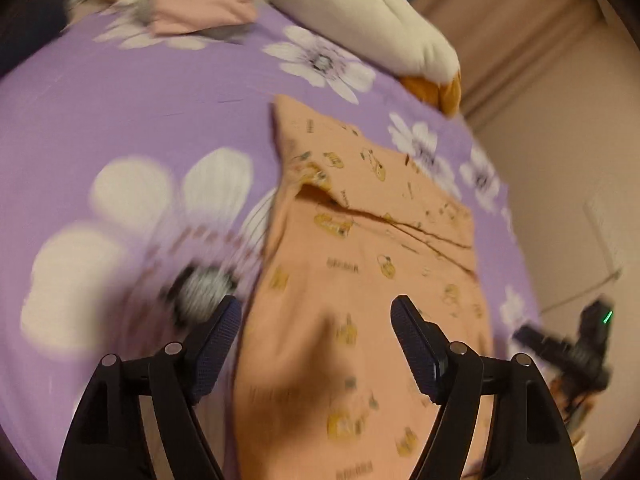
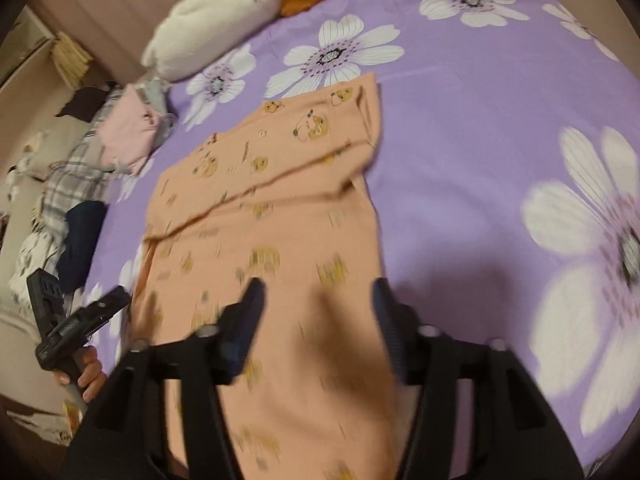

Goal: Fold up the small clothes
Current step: 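Lift the held leg end and fold it over the body with the right gripper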

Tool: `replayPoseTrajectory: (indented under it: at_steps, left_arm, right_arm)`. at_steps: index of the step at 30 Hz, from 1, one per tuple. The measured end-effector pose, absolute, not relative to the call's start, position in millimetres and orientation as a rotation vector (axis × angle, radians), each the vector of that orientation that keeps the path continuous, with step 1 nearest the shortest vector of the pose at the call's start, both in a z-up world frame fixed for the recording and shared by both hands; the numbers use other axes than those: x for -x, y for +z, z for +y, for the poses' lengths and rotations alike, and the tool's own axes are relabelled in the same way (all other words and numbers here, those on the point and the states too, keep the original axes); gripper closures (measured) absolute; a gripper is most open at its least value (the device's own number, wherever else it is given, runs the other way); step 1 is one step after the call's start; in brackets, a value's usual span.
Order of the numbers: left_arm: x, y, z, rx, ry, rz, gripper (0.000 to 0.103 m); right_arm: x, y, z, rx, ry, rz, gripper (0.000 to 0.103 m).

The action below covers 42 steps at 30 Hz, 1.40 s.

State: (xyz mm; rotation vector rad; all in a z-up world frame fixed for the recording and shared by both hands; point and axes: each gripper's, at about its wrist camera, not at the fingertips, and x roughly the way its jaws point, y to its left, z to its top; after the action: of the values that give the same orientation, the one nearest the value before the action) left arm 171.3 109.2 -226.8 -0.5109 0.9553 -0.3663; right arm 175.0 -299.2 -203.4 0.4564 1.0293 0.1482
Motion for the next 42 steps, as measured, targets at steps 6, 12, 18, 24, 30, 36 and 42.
replayPoseTrajectory:
  at_steps: [6, 12, 18, 24, 30, 36, 42]
  left_arm:
    - [-135, -245, 133, 0.681, -0.405, 1.066, 0.027]
    - [-86, -259, 138, 0.713, -0.447, 1.145, 0.027]
    - [-60, -284, 142, 0.998, -0.592, 1.2, 0.027]
    - [-57, -278, 112, 1.009, -0.575, 1.168, 0.027]
    - [-74, -273, 68, 0.943, -0.597, 1.188, 0.027]
    - [-64, -265, 56, 0.847, -0.527, 1.159, 0.027]
    - [-61, -273, 76, 0.939, -0.45, 1.116, 0.041]
  right_arm:
    - [-112, -235, -322, -0.644, 0.199, 1.099, 0.036]
    - [-72, -261, -325, -0.769, 0.224, 1.127, 0.036]
    - [-52, -279, -308, -0.906, 0.34, 1.137, 0.036]
    - [-43, -291, -285, -1.096, 0.377, 1.119, 0.036]
    - [-34, -291, -263, -1.124, 0.407, 1.11, 0.036]
    - [-40, -288, -254, -1.212, 0.399, 1.065, 0.037]
    - [-47, -297, -242, -1.268, 0.39, 1.061, 0.04]
